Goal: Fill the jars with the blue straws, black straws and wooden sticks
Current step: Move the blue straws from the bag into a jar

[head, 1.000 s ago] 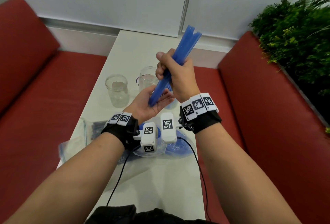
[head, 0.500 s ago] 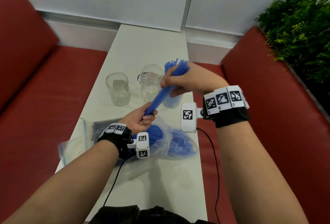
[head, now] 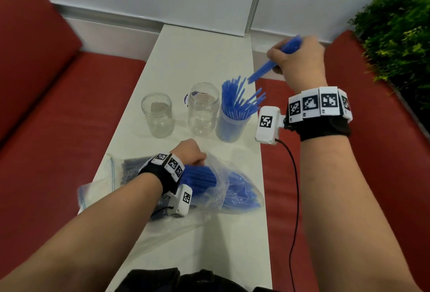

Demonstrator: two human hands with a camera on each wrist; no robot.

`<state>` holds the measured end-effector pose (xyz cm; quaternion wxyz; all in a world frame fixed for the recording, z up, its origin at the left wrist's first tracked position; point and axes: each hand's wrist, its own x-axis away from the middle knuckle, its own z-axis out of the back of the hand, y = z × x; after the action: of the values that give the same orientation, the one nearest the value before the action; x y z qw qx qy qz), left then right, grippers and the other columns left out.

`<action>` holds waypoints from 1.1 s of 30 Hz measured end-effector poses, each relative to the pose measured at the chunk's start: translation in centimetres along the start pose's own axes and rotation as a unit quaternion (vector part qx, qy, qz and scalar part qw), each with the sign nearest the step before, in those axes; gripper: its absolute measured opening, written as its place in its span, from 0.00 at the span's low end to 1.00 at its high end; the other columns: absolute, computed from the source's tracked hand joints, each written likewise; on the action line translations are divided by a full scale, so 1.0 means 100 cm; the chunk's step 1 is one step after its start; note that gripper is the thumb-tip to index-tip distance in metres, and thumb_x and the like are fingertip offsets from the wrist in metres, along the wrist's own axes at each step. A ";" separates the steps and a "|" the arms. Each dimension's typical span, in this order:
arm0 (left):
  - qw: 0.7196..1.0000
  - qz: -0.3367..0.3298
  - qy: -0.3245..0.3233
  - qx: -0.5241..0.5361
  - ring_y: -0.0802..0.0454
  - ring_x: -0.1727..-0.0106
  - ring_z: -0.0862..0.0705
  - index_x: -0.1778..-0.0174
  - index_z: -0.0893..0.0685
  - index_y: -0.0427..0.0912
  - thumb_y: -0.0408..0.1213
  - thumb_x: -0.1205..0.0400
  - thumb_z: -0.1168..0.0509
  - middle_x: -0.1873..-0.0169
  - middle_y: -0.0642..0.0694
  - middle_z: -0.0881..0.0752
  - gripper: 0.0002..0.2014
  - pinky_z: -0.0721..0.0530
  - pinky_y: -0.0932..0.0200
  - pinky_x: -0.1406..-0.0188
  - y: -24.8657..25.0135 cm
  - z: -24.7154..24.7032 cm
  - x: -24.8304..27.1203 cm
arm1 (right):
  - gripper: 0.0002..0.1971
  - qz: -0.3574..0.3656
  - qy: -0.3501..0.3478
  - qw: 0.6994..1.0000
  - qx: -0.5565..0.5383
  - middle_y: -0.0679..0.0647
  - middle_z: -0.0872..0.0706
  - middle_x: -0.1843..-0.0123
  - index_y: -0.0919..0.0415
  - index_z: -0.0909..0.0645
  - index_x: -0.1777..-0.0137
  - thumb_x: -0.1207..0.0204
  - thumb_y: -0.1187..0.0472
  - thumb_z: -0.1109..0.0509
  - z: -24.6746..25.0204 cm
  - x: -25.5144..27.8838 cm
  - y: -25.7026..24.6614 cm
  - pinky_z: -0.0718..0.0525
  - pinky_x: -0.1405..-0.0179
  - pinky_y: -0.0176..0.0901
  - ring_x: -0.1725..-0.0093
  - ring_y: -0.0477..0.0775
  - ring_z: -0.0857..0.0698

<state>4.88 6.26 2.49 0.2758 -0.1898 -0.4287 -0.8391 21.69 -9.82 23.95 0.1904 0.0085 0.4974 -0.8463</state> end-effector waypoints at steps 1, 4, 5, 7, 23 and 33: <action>0.997 -0.021 -0.017 -0.070 0.43 0.61 0.14 0.62 0.11 0.31 0.33 0.24 0.31 0.63 0.39 0.11 0.08 0.16 0.56 0.58 0.000 -0.003 -0.001 | 0.05 -0.011 -0.003 1.000 0.021 0.64 0.09 0.54 0.67 0.11 0.53 0.24 0.65 0.24 -0.005 -0.002 0.005 0.10 0.45 0.59 0.52 0.64 0.08; 0.975 -0.079 -0.075 -0.194 0.44 0.45 0.14 0.44 0.11 0.36 0.37 0.26 0.24 0.46 0.42 0.11 0.16 0.18 0.56 0.47 0.001 -0.019 -0.002 | 0.09 -0.041 -0.034 0.996 0.069 0.67 0.09 0.51 0.72 0.13 0.49 0.23 0.66 0.26 -0.026 -0.004 0.022 0.12 0.42 0.60 0.51 0.63 0.09; 0.967 -0.089 -0.086 -0.222 0.44 0.43 0.15 0.40 0.12 0.38 0.40 0.28 0.22 0.44 0.43 0.12 0.21 0.20 0.57 0.48 0.000 -0.024 -0.003 | 0.09 -0.053 -0.051 0.994 0.078 0.68 0.09 0.50 0.72 0.13 0.47 0.23 0.66 0.27 -0.035 -0.004 0.028 0.12 0.42 0.59 0.51 0.63 0.10; 0.950 -0.094 -0.100 -0.281 0.43 0.38 0.17 0.35 0.17 0.40 0.43 0.31 0.19 0.40 0.43 0.15 0.29 0.20 0.55 0.43 -0.002 -0.034 -0.005 | 0.09 -0.080 -0.072 0.990 0.088 0.68 0.09 0.49 0.73 0.14 0.47 0.22 0.66 0.27 -0.052 -0.004 0.041 0.12 0.41 0.60 0.49 0.65 0.10; 0.835 -0.111 -0.058 -0.536 0.43 0.36 0.17 0.35 0.19 0.34 0.28 0.11 0.46 0.36 0.40 0.16 0.14 0.19 0.51 0.40 0.019 -0.026 0.005 | 0.22 0.044 -0.104 0.970 0.216 0.56 0.22 0.22 0.57 0.25 0.21 0.14 0.57 0.34 -0.108 -0.017 0.085 0.32 0.23 0.52 0.23 0.59 0.27; 0.825 -0.077 -0.064 -0.557 0.45 0.40 0.15 0.35 0.18 0.39 0.33 0.11 0.44 0.41 0.46 0.14 0.13 0.18 0.49 0.39 0.024 -0.026 0.006 | 0.36 0.087 -0.146 0.949 0.264 0.61 0.49 0.09 0.56 0.47 0.10 0.12 0.40 0.44 -0.133 0.001 0.098 0.62 0.14 0.64 0.11 0.67 0.58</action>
<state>5.72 2.81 2.88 0.0297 -0.3312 0.0813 -0.9396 22.57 -2.87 8.98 0.3252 -0.0221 0.2203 -0.9193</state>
